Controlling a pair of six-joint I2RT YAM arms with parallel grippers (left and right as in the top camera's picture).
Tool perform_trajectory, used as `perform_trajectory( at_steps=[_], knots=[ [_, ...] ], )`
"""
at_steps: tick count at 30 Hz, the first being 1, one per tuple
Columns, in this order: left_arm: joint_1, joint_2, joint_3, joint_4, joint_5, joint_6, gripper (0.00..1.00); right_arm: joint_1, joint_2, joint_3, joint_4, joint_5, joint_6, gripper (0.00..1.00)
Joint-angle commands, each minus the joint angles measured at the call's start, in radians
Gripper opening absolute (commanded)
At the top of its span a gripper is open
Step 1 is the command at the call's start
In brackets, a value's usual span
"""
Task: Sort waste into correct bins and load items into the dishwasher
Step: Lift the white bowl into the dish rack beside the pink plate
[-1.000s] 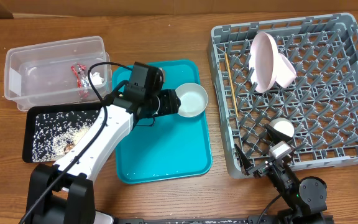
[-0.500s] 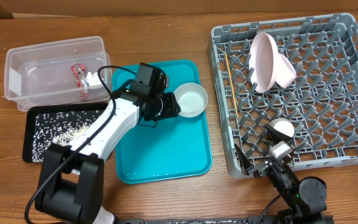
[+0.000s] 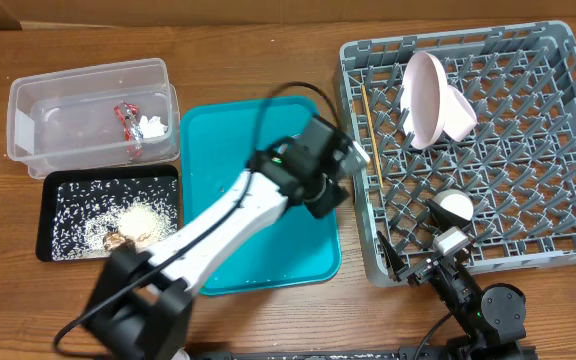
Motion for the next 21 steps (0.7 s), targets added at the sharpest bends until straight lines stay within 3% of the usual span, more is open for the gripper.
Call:
perform_trajectory(
  at_steps=[1, 9, 14, 18, 21],
  knots=[
    [-0.015, 0.079, 0.003, 0.050, -0.194, 0.134, 0.61, -0.004, -0.008, -0.011, 0.003, -0.002, 0.000, 1.00],
    [-0.020, 0.095, 0.004, 0.068, -0.257, 0.093, 0.59, -0.004, -0.008, -0.011, 0.003, -0.002, 0.000, 1.00],
    [-0.019, 0.128, 0.003, 0.029, -0.137, 0.093, 0.55, -0.004, -0.008, -0.011, 0.003, -0.002, 0.000, 1.00],
    [-0.020, 0.181, 0.003, 0.034, -0.131, 0.085, 0.43, -0.004, -0.008, -0.011, 0.003, -0.002, 0.000, 1.00],
    [-0.018, 0.209, 0.003, 0.049, -0.133, 0.050, 0.20, -0.004, -0.008, -0.011, 0.003, -0.002, 0.000, 1.00]
  ],
)
